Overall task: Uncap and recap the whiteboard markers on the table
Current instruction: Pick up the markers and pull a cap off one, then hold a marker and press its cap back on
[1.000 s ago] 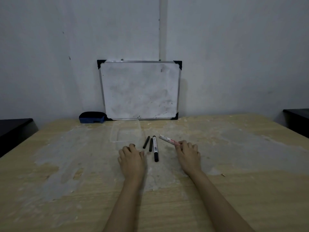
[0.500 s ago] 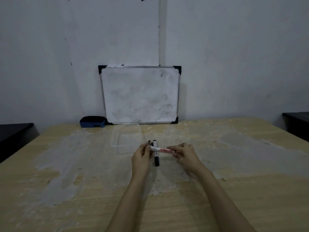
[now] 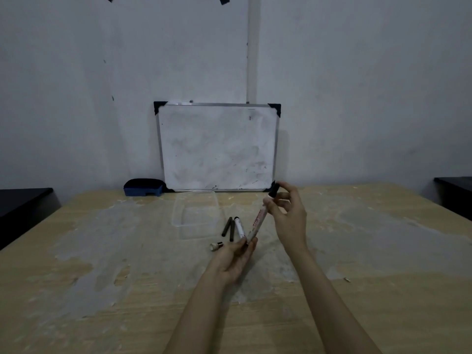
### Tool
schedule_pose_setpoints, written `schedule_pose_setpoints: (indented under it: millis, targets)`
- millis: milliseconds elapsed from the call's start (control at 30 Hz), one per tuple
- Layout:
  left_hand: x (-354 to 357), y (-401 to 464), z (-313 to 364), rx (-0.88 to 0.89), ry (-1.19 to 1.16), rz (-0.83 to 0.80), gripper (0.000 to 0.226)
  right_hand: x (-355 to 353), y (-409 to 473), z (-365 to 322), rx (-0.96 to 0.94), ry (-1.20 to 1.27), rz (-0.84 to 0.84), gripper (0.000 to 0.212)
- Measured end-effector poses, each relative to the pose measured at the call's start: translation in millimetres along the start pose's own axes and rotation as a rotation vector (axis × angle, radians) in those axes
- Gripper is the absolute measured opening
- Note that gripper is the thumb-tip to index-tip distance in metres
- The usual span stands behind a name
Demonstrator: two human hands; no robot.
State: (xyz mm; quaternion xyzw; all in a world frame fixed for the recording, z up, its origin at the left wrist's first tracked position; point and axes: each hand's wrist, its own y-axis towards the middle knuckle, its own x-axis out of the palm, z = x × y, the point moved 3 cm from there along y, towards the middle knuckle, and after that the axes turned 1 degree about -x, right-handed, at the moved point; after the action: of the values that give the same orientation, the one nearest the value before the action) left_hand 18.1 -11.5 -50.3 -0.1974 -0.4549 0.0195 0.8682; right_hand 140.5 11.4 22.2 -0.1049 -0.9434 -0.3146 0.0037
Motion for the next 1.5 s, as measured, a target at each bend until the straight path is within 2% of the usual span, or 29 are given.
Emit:
schedule_pose_setpoints:
  millis: [67,167,267,333,400,467,500,567,633,733,767,833,900,1000,1100,1333,1500]
  targets:
    - [1,-2,2,0.015,0.061,-0.012,0.017,-4,-1,4,-0.005,-0.023,0.050,0.039]
    - [1,-6,6,0.089,0.260,0.024,0.017,-19,-2,18,0.159,0.147,0.170,0.034]
    - [-1,-13,21,0.236,0.469,0.098,0.023,-32,-4,35,0.330,0.314,0.287,0.031]
    - [0,-22,38,0.404,0.637,0.163,0.021,-39,-8,47,0.402,0.411,0.357,0.031]
    - [0,-33,57,0.670,0.851,0.331,0.018,-44,-14,59,0.458,0.502,0.415,0.032]
    - [-2,-37,74,0.910,1.025,0.578,0.020,-46,-18,66,0.514,0.499,0.425,0.033]
    - [-3,-36,83,1.004,1.072,0.697,0.020,-45,-19,68,0.545,0.492,0.418,0.034]
    - [-3,-26,100,1.096,1.115,0.825,0.021,-42,-19,70,0.590,0.501,0.402,0.035]
    - [-1,-14,115,1.056,1.224,0.888,0.027,-38,-19,71,0.594,0.501,0.371,0.036]
    - [-4,-5,118,0.890,1.462,0.974,0.048,-36,-19,75,0.591,0.467,0.341,0.037]
    - [-5,-5,114,0.894,1.504,0.977,0.050,-35,-19,76,0.594,0.454,0.334,0.037]
    - [-4,-5,100,0.980,1.568,0.914,0.041,-34,-19,77,0.598,0.432,0.322,0.036]
    - [0,-6,82,1.010,1.670,0.781,0.030,-33,-19,78,0.593,0.421,0.312,0.035]
    - [8,0,52,0.842,1.945,0.640,0.027,-33,-19,77,0.591,0.410,0.305,0.035]
    - [12,9,29,0.697,2.126,0.632,0.023,-32,-19,77,0.589,0.406,0.291,0.035]
    - [14,22,28,0.557,2.208,0.725,0.026,-32,-18,80,0.576,0.358,0.273,0.032]
    - [7,8,32,0.762,2.116,0.765,0.025,-37,-16,85,0.569,0.425,0.421,0.031]
